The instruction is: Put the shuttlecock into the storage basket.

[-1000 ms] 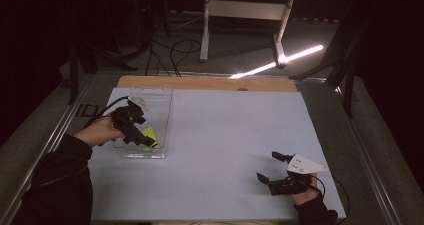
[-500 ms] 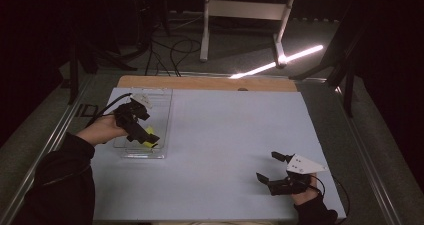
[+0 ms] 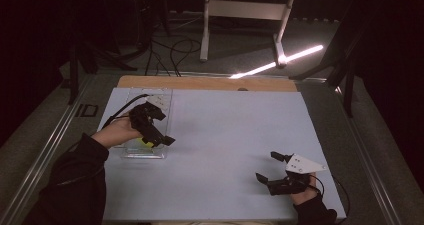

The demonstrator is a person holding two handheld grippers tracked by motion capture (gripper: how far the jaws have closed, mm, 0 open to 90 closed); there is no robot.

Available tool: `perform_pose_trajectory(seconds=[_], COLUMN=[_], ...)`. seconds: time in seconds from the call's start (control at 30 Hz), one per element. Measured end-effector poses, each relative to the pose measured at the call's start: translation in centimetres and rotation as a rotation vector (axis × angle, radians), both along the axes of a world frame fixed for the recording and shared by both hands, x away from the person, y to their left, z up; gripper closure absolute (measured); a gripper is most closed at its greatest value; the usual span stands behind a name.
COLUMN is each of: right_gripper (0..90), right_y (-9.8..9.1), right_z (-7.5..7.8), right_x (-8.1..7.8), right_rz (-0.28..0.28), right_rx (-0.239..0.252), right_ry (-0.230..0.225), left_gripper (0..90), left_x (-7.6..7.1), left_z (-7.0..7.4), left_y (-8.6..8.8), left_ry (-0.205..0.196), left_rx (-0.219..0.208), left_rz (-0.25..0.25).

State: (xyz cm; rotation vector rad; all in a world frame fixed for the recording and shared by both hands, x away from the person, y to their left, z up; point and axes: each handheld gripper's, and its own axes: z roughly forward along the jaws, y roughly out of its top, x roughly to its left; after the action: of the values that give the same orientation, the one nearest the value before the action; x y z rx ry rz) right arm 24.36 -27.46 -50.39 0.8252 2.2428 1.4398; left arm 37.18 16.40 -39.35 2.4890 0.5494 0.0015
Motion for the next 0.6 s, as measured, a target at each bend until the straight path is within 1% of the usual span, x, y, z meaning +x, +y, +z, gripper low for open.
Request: perform_pose_trajectory(seconds=[0.1,0.13,0.17,0.2,0.23,0.27,0.3,0.33,0.37,0.4,0.5,0.53,0.57,0.6], right_gripper=[8.5,8.5,8.5,8.5,8.5,8.5,8.5,8.5,8.5,8.5,8.6,8.5,8.5,8.5], right_y=[0.0,0.0,0.0,0.0,0.0,0.0,0.0,0.0,0.0,0.0,0.0,0.0,0.0,0.0], right_z=[0.0,0.0,0.0,0.0,0.0,0.0,0.0,0.0,0.0,0.0,0.0,0.0,0.0,0.0], right_x=[0.0,0.0,0.0,0.0,0.0,0.0,0.0,0.0,0.0,0.0,0.0,0.0,0.0,0.0], right_rz=[0.002,0.003,0.003,0.003,0.003,0.003,0.003,0.003,0.003,0.003,0.001,0.004,0.004,0.002], right_rx=[0.001,0.001,0.001,0.001,0.001,0.002,0.002,0.003,0.003,0.002,0.001,0.002,0.002,0.000], right_ry=[-0.001,-0.002,-0.002,-0.001,-0.001,-0.001,-0.001,-0.001,-0.001,-0.001,-0.001,-0.002,-0.002,-0.002], left_gripper=[0.0,0.0,0.0,0.0,0.0,0.0,0.0,0.0,0.0,0.0,0.0,0.0,0.0,0.0], left_x=[0.0,-0.1,-0.1,-0.4,-0.4,-0.7,-0.7,-1.0,-1.0,-1.3,-1.6,-2.0,-2.0,-2.2], left_z=[0.0,0.0,0.0,-0.1,-0.1,-0.2,-0.2,-0.4,-0.4,-0.6,-0.8,-0.9,-0.9,-1.0], left_y=[-0.4,-0.8,-0.8,-1.2,-1.2,-1.7,-1.7,-2.2,-2.2,-2.6,-3.1,-3.4,-3.4,-3.6], left_ry=[-0.006,-0.006,-0.006,-0.004,-0.004,-0.010,-0.010,-0.008,-0.008,-0.006,-0.007,-0.014,-0.014,-0.007], left_rx=[-0.009,-0.024,-0.024,-0.039,-0.039,-0.040,-0.040,-0.051,-0.051,-0.061,-0.068,-0.072,-0.072,-0.082], left_rz=[-0.006,-0.010,-0.010,-0.023,-0.023,-0.033,-0.033,-0.047,-0.047,-0.057,-0.070,-0.080,-0.080,-0.089])
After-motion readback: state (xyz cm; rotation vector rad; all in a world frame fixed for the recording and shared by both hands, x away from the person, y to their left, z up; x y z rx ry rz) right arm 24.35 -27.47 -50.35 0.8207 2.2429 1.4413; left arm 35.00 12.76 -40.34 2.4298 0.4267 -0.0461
